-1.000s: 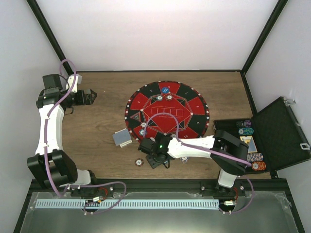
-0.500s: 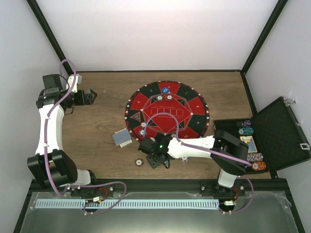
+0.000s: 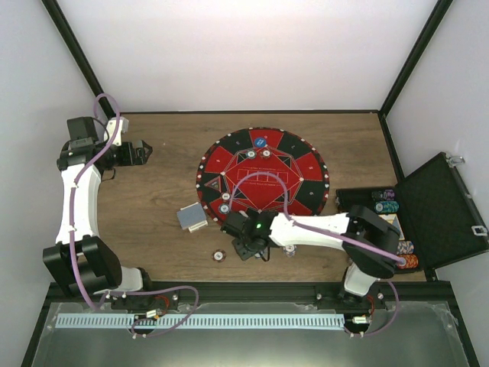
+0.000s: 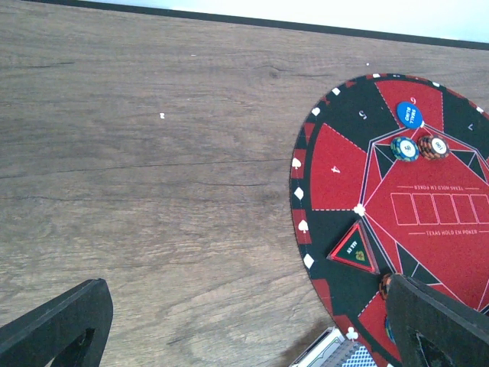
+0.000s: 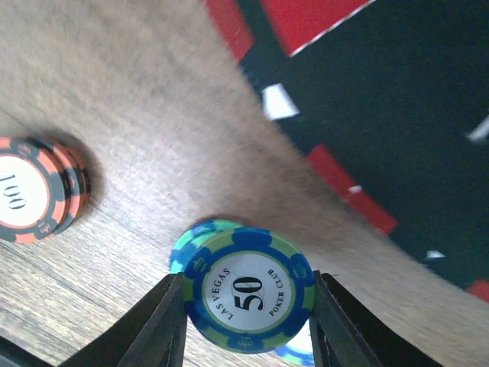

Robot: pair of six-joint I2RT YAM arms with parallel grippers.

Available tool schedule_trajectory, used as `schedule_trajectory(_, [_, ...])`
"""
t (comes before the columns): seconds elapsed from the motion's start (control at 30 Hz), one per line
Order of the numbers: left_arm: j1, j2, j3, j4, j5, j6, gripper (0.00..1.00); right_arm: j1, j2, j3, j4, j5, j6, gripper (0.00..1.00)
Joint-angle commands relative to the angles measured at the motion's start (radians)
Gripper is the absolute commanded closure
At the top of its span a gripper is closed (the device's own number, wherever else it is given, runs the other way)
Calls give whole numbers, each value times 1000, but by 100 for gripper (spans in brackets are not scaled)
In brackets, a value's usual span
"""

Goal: Distribute texas hold em gaming equipment

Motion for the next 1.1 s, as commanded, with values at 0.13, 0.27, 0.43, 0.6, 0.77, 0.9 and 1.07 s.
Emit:
schedule_trajectory(0.13, [4, -26, 8, 2, 0, 5, 0, -194, -178, 58, -93, 86, -68, 90])
schedule_trajectory(0.27, [4, -26, 10, 2, 3, 2, 0, -355, -210, 37, -74, 108, -119, 90])
schedule_trajectory(0.43, [4, -26, 10, 1, 5, -2, 0, -495, -166, -1, 2, 128, -163, 89])
schedule_trajectory(0.6, [4, -29, 13, -1, 0, 3, 0, -569, -89, -31, 87, 106, -172, 89])
schedule_trajectory(0.77, [4, -29, 13, -2, -1, 9, 0, -587, -36, -57, 126, 88, -171, 89])
schedule_trajectory(0.9, [4, -26, 12, 0, -1, 12, 0, -587, -17, -77, 133, 87, -168, 89])
schedule_trajectory(1.07, [4, -21, 6, 2, 2, 8, 0, -588, -7, -82, 131, 88, -166, 82])
